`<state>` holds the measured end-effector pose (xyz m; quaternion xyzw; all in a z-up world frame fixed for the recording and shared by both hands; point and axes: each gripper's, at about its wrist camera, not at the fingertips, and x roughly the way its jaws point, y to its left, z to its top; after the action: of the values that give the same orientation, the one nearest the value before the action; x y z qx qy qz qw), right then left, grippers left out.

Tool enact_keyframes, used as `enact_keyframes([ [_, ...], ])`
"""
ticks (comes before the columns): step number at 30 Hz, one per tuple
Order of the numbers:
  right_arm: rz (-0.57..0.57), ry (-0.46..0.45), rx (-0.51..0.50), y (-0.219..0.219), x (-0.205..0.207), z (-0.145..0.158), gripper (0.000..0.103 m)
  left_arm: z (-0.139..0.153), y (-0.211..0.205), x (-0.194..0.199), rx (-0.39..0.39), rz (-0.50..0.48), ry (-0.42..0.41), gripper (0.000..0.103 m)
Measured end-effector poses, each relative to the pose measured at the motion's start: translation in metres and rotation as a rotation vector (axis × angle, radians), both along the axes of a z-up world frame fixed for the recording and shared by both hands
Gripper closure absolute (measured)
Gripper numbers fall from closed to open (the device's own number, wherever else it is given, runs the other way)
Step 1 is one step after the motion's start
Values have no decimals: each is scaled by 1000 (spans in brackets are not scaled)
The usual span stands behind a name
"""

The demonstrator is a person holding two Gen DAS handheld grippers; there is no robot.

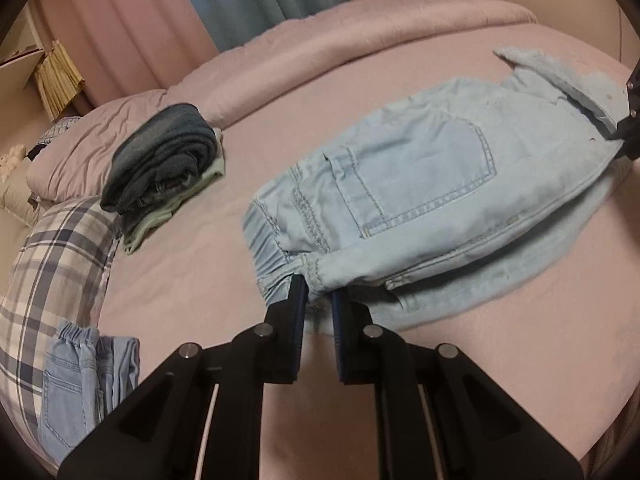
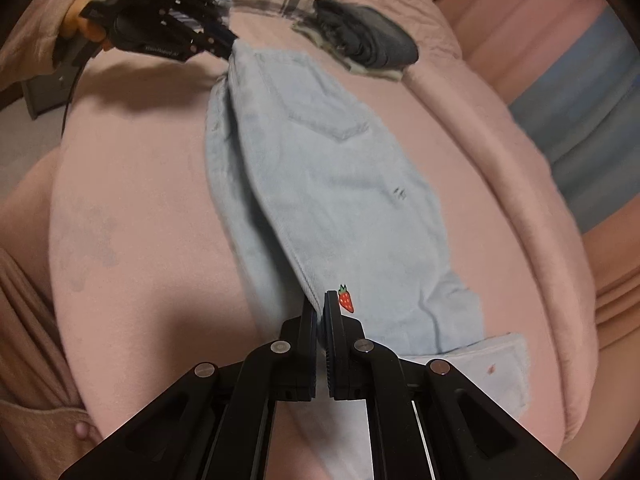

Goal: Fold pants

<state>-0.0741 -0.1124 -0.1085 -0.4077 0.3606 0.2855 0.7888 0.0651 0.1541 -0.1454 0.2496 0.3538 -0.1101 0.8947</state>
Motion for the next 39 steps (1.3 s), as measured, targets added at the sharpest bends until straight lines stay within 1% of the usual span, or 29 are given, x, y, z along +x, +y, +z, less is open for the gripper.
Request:
enact_keyframes([
  [1,10,13,-18,2,-1,-8,98,-7,-3,-1,21,-3,14,87],
  [2,22,23,-44,5,-9,-19,98,-12,-6,-3,44,-3,22,85],
  [3,17,44,-67,6,-8,-30,98,-15,-9,-5,58,-2,22,85],
  [5,-19,53,-41,4,-3,-33,98,-15,-10,-8,57,11,33,72],
  [6,-48,80,-2,0,2,-28,98,-10,-8,-11,33,22,40,70],
  [7,-75,111,44,-4,5,-20,96,-5,-6,-14,10,27,39,68],
  [8,-109,159,122,-14,11,-9,87,1,-5,-17,-20,36,34,64],
  [9,-142,204,205,-25,17,2,71,9,-3,-21,-54,48,24,61],
  [11,-210,237,342,-50,26,21,54,24,-5,-29,-148,47,-3,51],
  [12,-251,242,419,-66,31,31,51,29,-7,-31,-186,42,-2,51],
  [14,-354,264,550,-101,46,46,51,36,-20,-32,-263,9,15,50],
  [16,-490,270,637,-136,64,54,48,35,-44,-26,-321,-32,55,50],
  [17,-567,262,644,-150,76,56,46,33,-62,-22,-346,-66,83,51],
  [18,-671,250,622,-166,92,54,46,31,-76,-18,-365,-93,102,51],
  [19,-737,246,607,-176,105,52,46,28,-94,-15,-388,-129,128,51],
  [21,-850,289,612,-196,135,42,46,24,-131,-7,-438,-200,186,51],
  [22,-896,332,636,-204,154,35,46,22,-148,-3,-458,-233,221,51],
  [24,-956,370,646,-211,177,25,45,20,-187,1,-484,-305,264,51],
  [26,-1010,380,627,-213,201,18,45,15,-218,5,-487,-359,306,51],
  [29,-1057,399,602,-208,235,10,45,2,-252,9,-475,-397,384,53],
  [30,-1073,402,593,-205,244,7,46,-4,-262,10,-455,-399,402,53],
  [31,-1093,411,565,-202,251,2,46,-9,-270,9,-428,-398,410,62],
  [32,-1104,408,531,-198,253,-5,57,-13,-275,8,-400,-404,413,84],
  [33,-1102,389,488,-191,258,-8,88,-15,-280,7,-374,-404,407,89],
  [34,-1085,388,471,-189,260,-11,98,-15,-282,6,-367,-401,395,89],
  [35,-1076,382,488,-190,258,-11,99,-14,-282,6,-375,-402,397,93],
  [36,-1076,376,532,-195,254,-9,99,-13,-282,6,-385,-401,396,94],
  [38,-1076,339,641,-209,237,4,99,-11,-280,5,-386,-399,390,95],
  [39,-1072,301,710,-218,222,16,99,-10,-280,3,-382,-403,385,95],
])
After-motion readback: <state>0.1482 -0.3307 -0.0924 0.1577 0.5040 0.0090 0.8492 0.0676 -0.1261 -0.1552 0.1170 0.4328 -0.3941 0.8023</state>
